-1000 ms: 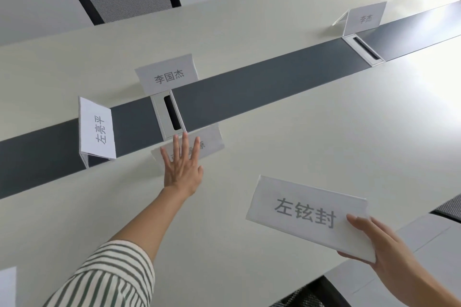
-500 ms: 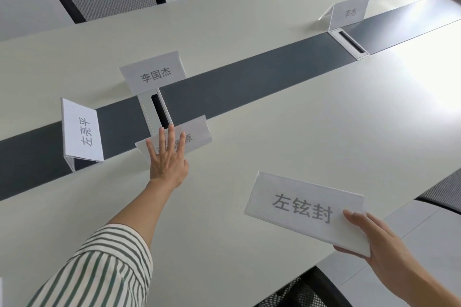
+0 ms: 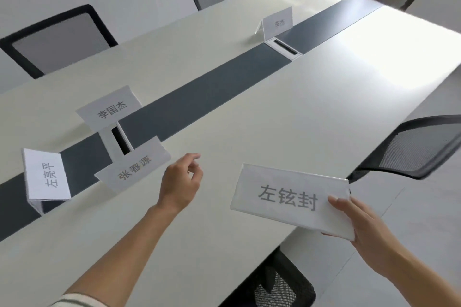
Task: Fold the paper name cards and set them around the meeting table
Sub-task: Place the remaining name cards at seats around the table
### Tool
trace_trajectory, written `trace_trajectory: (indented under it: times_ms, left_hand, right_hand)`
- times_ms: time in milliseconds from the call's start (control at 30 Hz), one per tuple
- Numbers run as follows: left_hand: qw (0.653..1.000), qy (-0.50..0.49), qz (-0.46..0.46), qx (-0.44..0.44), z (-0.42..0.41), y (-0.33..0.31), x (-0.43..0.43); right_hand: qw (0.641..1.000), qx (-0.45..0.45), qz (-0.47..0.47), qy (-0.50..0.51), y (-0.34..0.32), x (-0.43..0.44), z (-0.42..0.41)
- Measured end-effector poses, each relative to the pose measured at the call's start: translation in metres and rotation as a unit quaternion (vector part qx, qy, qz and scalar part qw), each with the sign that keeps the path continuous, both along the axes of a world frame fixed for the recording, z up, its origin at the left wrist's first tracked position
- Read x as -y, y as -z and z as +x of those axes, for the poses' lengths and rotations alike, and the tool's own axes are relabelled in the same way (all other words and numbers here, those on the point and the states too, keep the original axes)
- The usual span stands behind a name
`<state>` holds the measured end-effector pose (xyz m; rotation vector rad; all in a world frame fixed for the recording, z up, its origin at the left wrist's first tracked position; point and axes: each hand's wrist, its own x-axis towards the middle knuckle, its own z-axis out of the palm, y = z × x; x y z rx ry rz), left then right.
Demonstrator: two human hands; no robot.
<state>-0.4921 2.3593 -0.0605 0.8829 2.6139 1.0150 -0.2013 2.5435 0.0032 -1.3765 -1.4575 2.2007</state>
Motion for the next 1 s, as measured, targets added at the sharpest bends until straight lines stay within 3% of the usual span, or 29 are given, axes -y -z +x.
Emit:
trace_trajectory:
  times_ms: [167,467,733,1000]
  left_hand:
    - [0.985,0.035,0.100,0.134,0.117,-0.047,-0.053]
    - [0.904,0.147,0.099,0.389,0.315,-0.063,-0.152]
    - [0.872,0.145,0.084,0.460,0.374,-0.044,-0.231]
    - [0.845,0.129,0.045,0.517,0.385,0.003,-0.362]
  right_hand:
    - [0.999,-0.040,0.017,0.022,-0.010,-0.028,0.086]
    - [0.995,-0.064,0.002,0.078,-0.006,-0.095,0.253]
    - [0.989,-0.083,-0.017,0.120,0.003,-0.179,0.315]
    - [0.990,-0.001,-0.020,0.141,0.026,-0.301,0.338]
